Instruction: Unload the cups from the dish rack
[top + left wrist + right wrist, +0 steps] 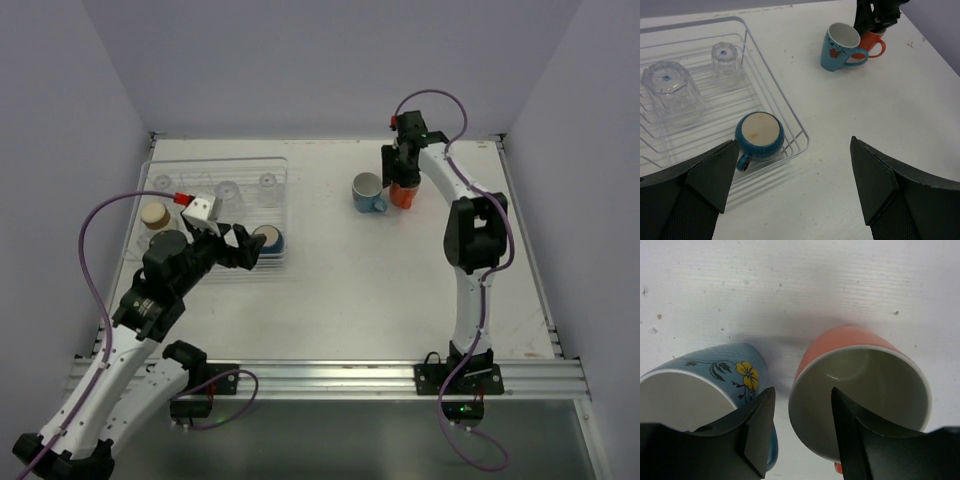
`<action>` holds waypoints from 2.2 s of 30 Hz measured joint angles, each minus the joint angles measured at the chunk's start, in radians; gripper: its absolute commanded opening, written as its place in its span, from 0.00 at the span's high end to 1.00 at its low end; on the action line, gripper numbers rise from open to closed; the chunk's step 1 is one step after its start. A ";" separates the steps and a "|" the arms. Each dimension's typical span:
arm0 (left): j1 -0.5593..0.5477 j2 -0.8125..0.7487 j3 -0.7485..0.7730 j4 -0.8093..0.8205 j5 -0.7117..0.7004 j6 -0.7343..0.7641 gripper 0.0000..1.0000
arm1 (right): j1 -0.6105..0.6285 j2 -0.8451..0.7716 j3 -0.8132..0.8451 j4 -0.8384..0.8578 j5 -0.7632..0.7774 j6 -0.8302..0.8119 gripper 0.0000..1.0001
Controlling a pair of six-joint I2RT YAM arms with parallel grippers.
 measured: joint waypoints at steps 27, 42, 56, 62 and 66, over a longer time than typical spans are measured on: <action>0.157 0.750 0.344 0.079 -0.301 -0.061 0.00 | 0.038 -1.028 -0.910 0.566 -0.281 0.203 0.14; 0.193 1.028 0.437 0.116 -0.449 -0.045 0.00 | 0.115 -1.126 -1.041 0.699 -0.360 0.253 0.14; 0.200 1.062 0.402 0.231 -0.505 -0.005 0.00 | 0.127 -1.125 -1.041 0.710 -0.368 0.253 0.14; 0.211 1.162 0.439 0.216 -0.504 0.001 0.04 | 0.130 -1.120 -1.041 0.710 -0.369 0.252 0.14; 0.211 1.162 0.439 0.213 -0.496 0.003 0.25 | 0.139 -1.105 -1.040 0.710 -0.369 0.252 0.15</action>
